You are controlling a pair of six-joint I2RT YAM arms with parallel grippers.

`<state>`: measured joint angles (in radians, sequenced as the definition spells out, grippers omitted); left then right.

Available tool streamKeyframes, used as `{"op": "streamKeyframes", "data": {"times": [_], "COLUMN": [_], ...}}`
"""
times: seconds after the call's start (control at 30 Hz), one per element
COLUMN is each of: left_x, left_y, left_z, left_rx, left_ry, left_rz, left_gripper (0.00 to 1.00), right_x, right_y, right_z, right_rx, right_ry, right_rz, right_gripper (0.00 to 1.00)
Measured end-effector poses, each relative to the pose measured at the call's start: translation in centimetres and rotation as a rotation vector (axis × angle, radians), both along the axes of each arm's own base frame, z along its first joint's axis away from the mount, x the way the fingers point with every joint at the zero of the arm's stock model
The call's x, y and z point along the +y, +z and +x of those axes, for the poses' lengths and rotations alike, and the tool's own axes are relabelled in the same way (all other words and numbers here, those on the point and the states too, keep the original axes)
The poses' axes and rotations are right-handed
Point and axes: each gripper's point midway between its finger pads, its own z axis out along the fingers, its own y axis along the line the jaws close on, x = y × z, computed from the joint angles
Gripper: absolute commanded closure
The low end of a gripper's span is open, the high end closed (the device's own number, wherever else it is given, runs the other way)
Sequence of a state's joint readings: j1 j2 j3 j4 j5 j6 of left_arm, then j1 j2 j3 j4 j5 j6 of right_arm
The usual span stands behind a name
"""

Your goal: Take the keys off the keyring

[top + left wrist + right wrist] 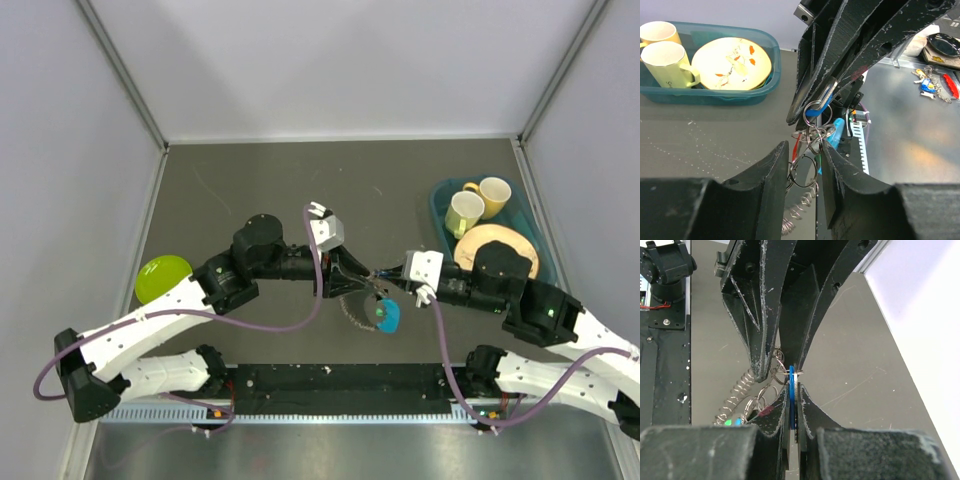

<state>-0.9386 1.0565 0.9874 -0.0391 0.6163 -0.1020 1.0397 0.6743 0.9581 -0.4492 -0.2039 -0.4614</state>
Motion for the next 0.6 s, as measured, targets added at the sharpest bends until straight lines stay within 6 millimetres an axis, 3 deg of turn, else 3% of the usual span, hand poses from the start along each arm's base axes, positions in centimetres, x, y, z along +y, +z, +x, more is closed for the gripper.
{"op": "streamKeyframes", "data": {"times": [0.27, 0.6], "left_x": [0.2, 1.1], "left_y": [0.4, 2.5], "left_z": [0.6, 0.2], "left_rx": [0.0, -0.023], "left_ry": [0.048, 0.068], "left_rz": [-0.008, -0.066], "left_gripper": [0.61, 0.6], "right_x": [0.0, 0.2], "right_y": [0.0, -0.3], "right_z": [0.0, 0.2], "right_rx": [-0.001, 0.007], "right_ry": [0.0, -0.005], "right_rz": [-0.001, -0.012], "right_gripper": [1.0, 1.0]}}
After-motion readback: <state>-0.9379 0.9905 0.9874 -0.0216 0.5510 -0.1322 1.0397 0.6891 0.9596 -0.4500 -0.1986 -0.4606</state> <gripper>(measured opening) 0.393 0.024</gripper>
